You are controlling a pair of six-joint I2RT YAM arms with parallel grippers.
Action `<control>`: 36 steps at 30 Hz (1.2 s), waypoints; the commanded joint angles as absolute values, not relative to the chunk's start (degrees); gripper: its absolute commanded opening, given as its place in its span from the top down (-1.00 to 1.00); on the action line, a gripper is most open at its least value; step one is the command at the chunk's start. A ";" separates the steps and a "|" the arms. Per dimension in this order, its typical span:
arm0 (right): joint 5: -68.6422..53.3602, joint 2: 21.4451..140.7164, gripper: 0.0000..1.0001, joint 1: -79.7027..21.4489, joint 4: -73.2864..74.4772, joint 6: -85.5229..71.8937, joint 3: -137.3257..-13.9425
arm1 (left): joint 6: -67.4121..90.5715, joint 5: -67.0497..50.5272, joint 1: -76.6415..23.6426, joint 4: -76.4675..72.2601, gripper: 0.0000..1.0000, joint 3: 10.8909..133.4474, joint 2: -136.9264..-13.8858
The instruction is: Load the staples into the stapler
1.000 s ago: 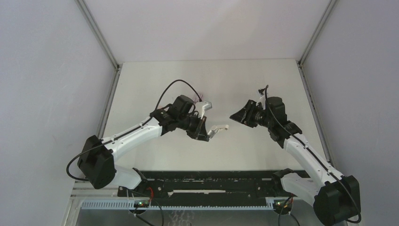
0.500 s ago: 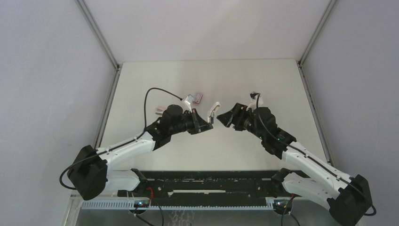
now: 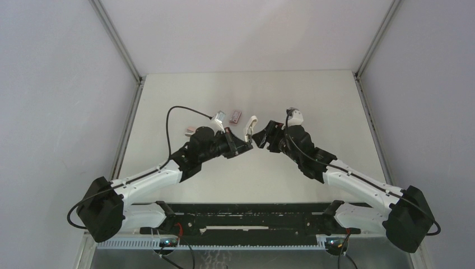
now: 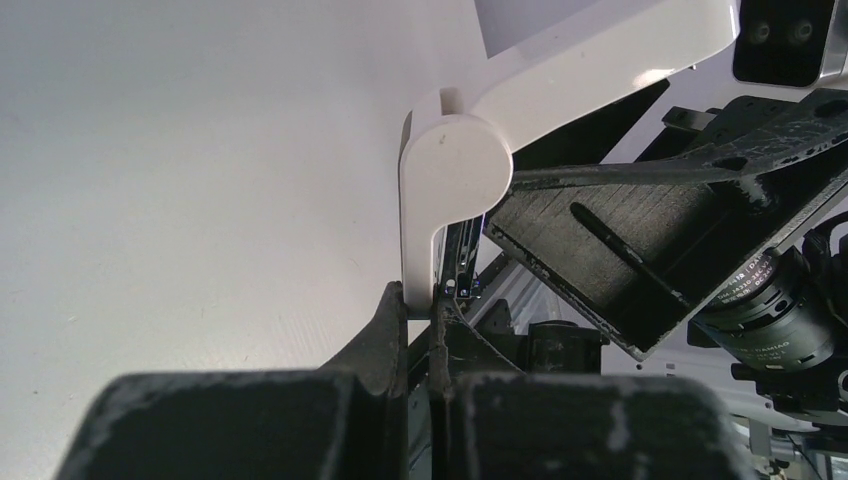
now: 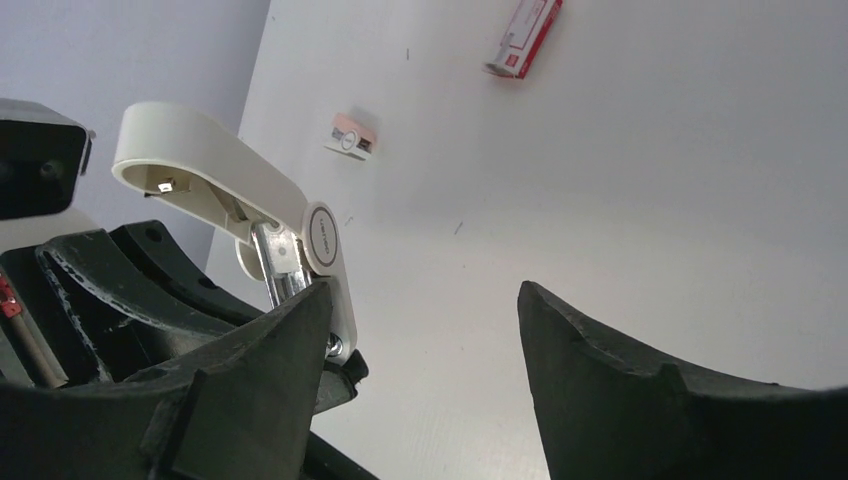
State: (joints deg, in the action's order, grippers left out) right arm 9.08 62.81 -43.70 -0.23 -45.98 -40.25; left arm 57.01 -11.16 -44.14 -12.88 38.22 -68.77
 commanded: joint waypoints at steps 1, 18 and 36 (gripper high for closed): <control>10.66 62.20 -0.37 -46.34 -6.91 -44.87 -44.93 | 57.72 -10.75 -44.92 -16.08 1.00 37.54 -67.00; 13.64 60.45 -0.41 -50.25 -11.52 -38.48 -45.36 | 58.58 -9.19 -44.91 -17.05 1.00 36.54 -65.74; 15.60 70.05 -0.05 -50.92 -3.99 -37.44 -52.83 | 57.04 -10.80 -45.00 -19.07 1.00 36.41 -65.27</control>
